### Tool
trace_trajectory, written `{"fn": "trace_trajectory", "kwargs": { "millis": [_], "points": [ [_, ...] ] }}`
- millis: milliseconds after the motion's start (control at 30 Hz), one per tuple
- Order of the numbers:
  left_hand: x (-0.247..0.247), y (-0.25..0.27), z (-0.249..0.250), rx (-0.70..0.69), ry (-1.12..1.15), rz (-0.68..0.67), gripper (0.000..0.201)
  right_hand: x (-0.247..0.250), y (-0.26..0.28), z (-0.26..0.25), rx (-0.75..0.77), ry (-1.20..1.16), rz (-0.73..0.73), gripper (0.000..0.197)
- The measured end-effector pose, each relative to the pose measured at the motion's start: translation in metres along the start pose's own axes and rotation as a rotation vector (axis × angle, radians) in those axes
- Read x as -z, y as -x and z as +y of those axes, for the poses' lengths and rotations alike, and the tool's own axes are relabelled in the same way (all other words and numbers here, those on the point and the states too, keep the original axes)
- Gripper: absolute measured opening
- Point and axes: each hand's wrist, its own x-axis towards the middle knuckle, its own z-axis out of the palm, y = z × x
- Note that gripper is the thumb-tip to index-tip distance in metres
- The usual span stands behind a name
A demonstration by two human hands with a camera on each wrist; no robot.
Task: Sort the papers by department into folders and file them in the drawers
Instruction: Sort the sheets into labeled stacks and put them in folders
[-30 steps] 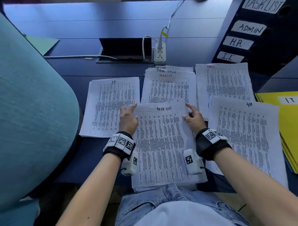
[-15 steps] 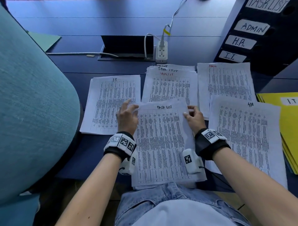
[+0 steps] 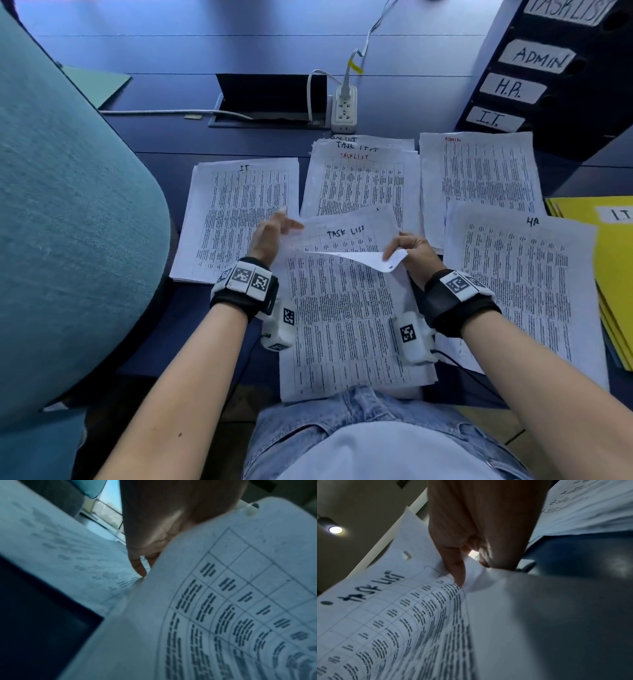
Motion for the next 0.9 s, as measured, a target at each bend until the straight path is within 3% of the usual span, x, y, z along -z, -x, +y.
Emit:
{"fn": "trace_trajectory", "kwargs": {
  "millis": [133,233,300,367,567,700,767,833,900],
  "points": [
    [-0.003,-0.008,0.002,0.052,-0.475,-0.032,0.032,0.004,-0.003,0.005,0.004,0.024,-0.033,0.035],
    [-0.005,-0.007,0.003,0.086,-0.533,-0.064,0.018,0.006,-0.004,0.006,0.017,-0.062,-0.036,0.045],
    [-0.006,-0.005,0.004,0.059,-0.613,-0.050,0.011,0.006,-0.004,0.008,0.002,-0.129,-0.025,0.028],
    [-0.004,-0.006,0.006,0.020,-0.644,-0.042,0.005,0.005,-0.003,0.008,-0.010,-0.130,-0.011,0.025],
    [0.010,-0.004,0.005,-0.148,-0.569,-0.200,0.014,0.004,0.005,-0.003,0.011,-0.174,-0.028,0.051],
    [0.015,0.006,0.012,-0.177,-0.267,-0.281,0.030,0.004,0.011,-0.005,-0.012,-0.159,-0.051,0.018],
    [0.017,0.010,0.012,-0.124,-0.140,-0.290,0.027,0.004,0.009,-0.004,0.018,-0.167,-0.064,0.017],
    [0.017,0.010,0.007,-0.041,-0.073,-0.213,0.017,0.006,0.008,-0.004,0.032,-0.143,-0.060,0.019],
    [0.015,0.007,-0.005,0.079,-0.169,-0.036,0.053,0.007,0.010,-0.005,0.018,-0.149,-0.066,0.024]
  ]
}}
